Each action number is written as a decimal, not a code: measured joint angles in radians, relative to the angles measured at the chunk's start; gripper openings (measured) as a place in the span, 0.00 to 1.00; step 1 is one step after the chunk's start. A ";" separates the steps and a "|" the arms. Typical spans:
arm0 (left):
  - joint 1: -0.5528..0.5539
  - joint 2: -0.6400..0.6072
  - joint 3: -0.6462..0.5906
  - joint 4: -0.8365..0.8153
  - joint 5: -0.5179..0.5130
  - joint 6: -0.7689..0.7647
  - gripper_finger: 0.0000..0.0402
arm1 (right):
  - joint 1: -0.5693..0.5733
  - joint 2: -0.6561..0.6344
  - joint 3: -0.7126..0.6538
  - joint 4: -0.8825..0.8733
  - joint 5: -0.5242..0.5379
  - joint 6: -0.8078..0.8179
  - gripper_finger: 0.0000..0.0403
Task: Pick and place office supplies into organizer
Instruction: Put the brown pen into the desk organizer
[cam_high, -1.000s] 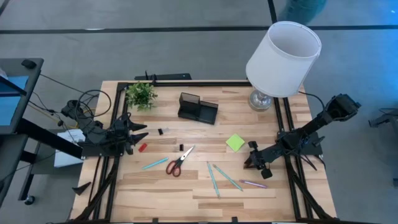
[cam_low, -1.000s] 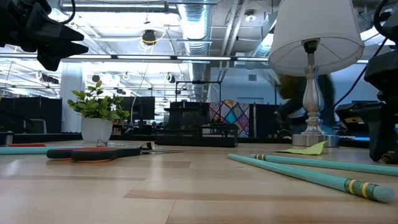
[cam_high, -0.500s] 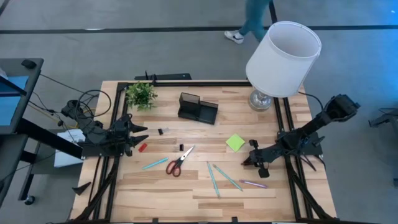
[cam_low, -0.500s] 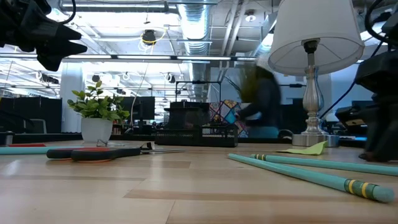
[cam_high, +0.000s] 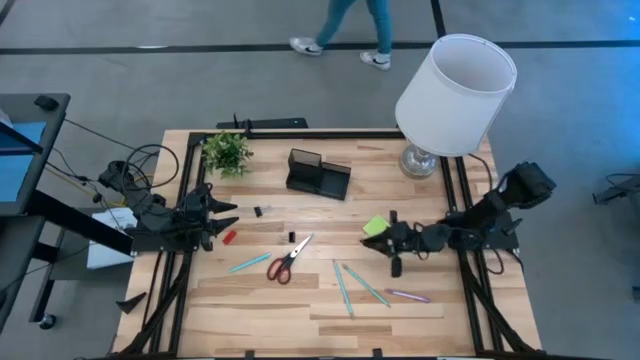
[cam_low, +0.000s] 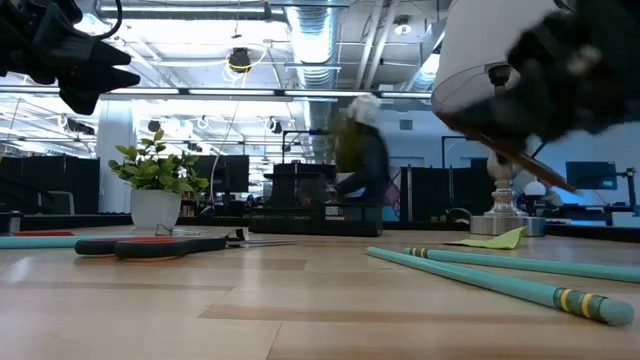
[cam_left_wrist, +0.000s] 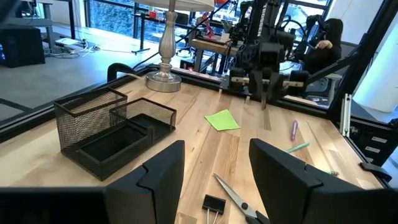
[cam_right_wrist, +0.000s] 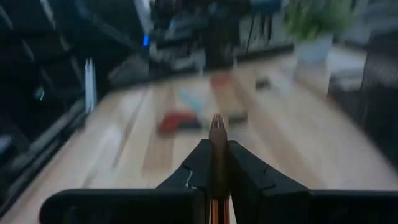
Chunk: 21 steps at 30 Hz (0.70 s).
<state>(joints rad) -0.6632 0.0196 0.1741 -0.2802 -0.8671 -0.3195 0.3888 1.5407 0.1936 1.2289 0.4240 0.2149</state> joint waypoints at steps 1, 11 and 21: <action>0.000 0.000 0.000 0.000 -0.002 0.000 0.44 | -0.025 0.021 0.031 0.019 0.002 -0.034 0.07; 0.000 0.000 0.000 0.000 -0.007 0.000 0.44 | -0.327 0.199 0.440 0.044 0.053 -0.353 0.07; 0.000 0.000 0.000 0.000 -0.004 0.005 0.44 | -0.575 0.463 0.825 0.037 -0.112 -0.352 0.08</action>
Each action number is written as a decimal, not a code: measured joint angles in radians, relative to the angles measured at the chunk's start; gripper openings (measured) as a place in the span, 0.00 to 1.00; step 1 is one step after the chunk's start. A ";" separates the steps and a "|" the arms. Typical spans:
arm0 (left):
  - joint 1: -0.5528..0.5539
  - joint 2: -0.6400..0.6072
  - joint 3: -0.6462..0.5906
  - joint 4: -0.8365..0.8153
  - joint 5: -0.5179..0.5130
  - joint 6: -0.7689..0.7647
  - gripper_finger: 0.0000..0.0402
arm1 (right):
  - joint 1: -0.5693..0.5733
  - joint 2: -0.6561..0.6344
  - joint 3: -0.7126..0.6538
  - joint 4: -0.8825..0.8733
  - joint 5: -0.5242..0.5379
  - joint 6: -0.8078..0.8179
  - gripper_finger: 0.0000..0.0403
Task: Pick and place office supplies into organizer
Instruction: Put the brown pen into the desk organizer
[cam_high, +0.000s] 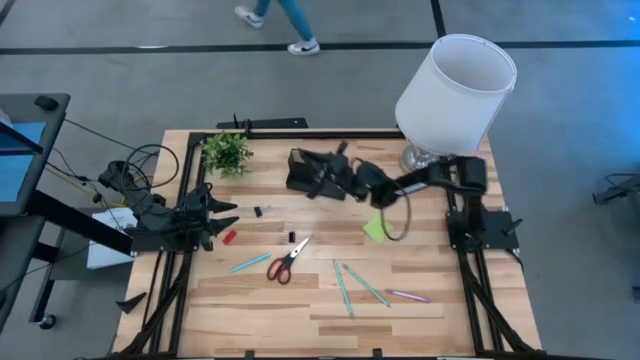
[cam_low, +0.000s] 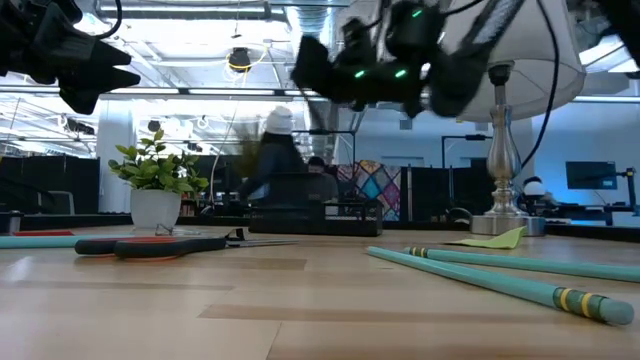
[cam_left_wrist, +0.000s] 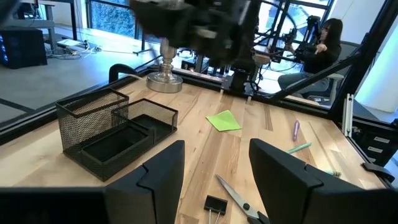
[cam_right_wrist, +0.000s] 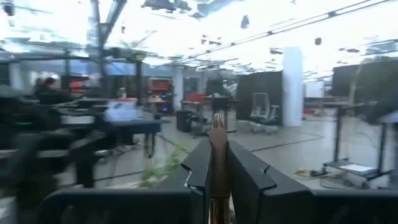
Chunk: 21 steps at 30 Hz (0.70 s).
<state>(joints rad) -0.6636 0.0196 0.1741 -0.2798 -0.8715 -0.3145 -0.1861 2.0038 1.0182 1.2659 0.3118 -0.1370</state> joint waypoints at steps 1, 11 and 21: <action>0.000 0.000 0.000 0.000 0.000 0.000 0.44 | -0.016 0.032 0.033 0.000 -0.002 0.005 0.08; 0.000 0.000 0.001 -0.053 0.017 -0.053 0.44 | -0.091 0.253 0.271 0.002 -0.053 -0.020 0.10; 0.000 0.000 0.001 -0.202 0.029 -0.248 0.44 | -0.096 0.328 0.335 -0.047 0.015 -0.021 0.09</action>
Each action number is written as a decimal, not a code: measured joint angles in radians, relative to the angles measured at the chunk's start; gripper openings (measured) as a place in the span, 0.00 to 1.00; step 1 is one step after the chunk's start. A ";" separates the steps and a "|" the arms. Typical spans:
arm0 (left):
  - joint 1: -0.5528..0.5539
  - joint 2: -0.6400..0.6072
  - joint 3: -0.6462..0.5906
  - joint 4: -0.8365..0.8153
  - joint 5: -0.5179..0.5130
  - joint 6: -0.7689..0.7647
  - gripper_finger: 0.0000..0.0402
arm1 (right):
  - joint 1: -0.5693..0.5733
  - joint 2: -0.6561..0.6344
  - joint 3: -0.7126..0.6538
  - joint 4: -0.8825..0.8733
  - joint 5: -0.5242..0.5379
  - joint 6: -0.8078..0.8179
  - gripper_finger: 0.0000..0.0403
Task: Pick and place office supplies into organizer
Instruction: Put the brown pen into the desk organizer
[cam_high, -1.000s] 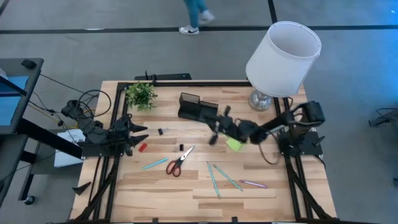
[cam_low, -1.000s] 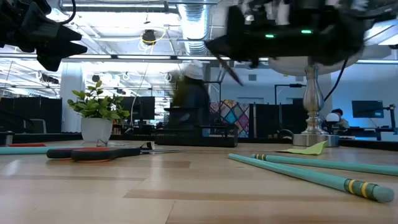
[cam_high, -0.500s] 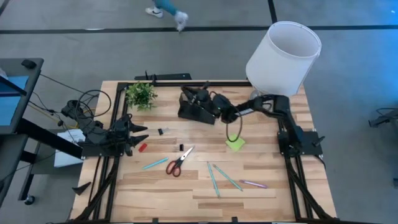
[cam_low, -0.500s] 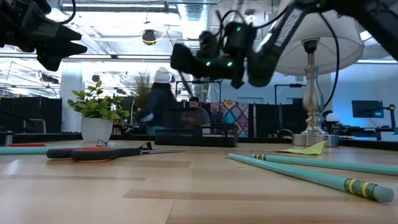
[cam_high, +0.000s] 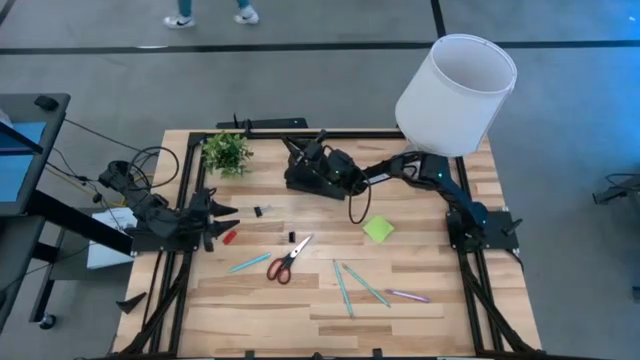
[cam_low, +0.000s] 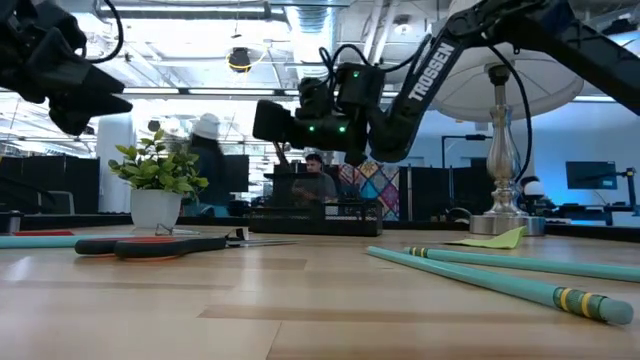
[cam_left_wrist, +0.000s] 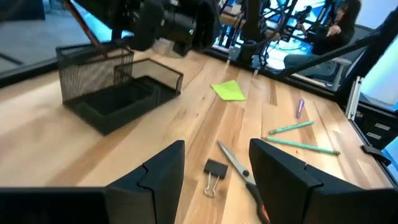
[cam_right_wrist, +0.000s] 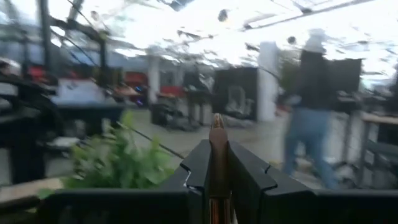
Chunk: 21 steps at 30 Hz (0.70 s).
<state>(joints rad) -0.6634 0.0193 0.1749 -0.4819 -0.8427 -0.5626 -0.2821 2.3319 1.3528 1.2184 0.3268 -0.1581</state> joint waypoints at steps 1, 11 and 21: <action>0.000 0.000 0.000 -0.007 0.000 -0.011 0.44 | 0.000 0.000 0.001 -0.023 0.020 0.000 0.09; 0.000 0.000 0.000 -0.009 -0.001 -0.025 0.44 | -0.008 -0.001 0.000 -0.110 0.041 -0.026 0.09; 0.000 0.000 0.000 -0.008 -0.001 -0.025 0.44 | 0.040 -0.001 0.000 -0.147 0.088 -0.061 0.12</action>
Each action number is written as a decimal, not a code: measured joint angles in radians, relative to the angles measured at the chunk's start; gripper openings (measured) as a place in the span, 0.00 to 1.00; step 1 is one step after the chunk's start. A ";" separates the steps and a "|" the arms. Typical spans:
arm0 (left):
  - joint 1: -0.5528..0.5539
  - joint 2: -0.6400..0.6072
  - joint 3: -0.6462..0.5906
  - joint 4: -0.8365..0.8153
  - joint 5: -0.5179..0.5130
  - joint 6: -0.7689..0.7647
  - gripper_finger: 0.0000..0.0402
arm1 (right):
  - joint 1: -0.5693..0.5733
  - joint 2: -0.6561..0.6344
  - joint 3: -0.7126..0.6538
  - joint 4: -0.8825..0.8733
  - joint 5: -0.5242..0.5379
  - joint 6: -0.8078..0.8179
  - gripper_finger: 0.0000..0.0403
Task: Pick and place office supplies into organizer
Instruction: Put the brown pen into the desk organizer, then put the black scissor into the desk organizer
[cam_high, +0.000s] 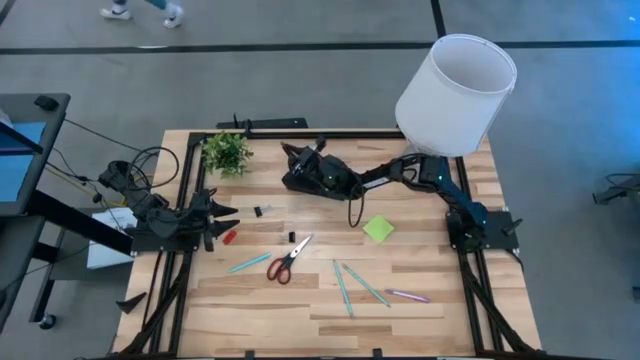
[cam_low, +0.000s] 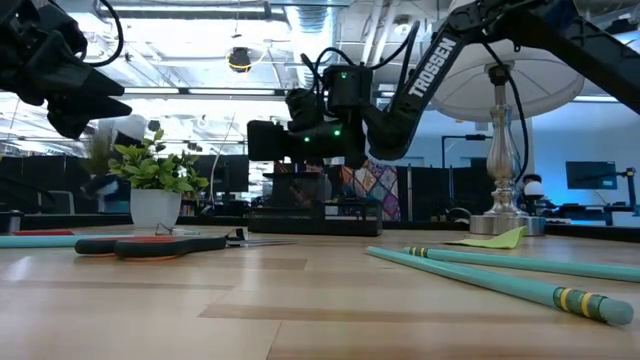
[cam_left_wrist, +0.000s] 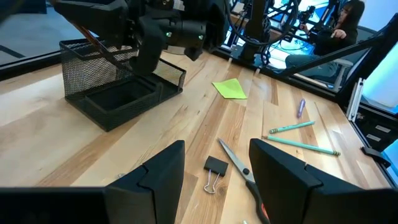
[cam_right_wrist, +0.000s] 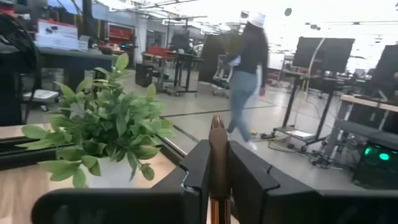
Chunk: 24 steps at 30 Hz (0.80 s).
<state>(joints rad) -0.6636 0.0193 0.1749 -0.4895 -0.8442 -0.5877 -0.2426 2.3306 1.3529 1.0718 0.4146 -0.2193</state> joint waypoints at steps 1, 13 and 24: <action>0.000 0.000 0.000 0.000 0.000 0.000 0.44 | 0.000 0.000 0.000 -0.002 0.004 0.000 0.12; 0.000 0.000 0.000 0.001 0.000 0.000 0.44 | 0.000 0.000 0.000 -0.002 0.006 0.001 0.18; 0.000 0.000 0.000 0.001 0.000 0.000 0.44 | 0.016 0.000 0.007 0.079 0.004 0.001 0.23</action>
<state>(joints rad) -0.6636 0.0196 0.1745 -0.4885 -0.8444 -0.5880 -0.2270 2.3306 1.3599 1.1513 0.4190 -0.2184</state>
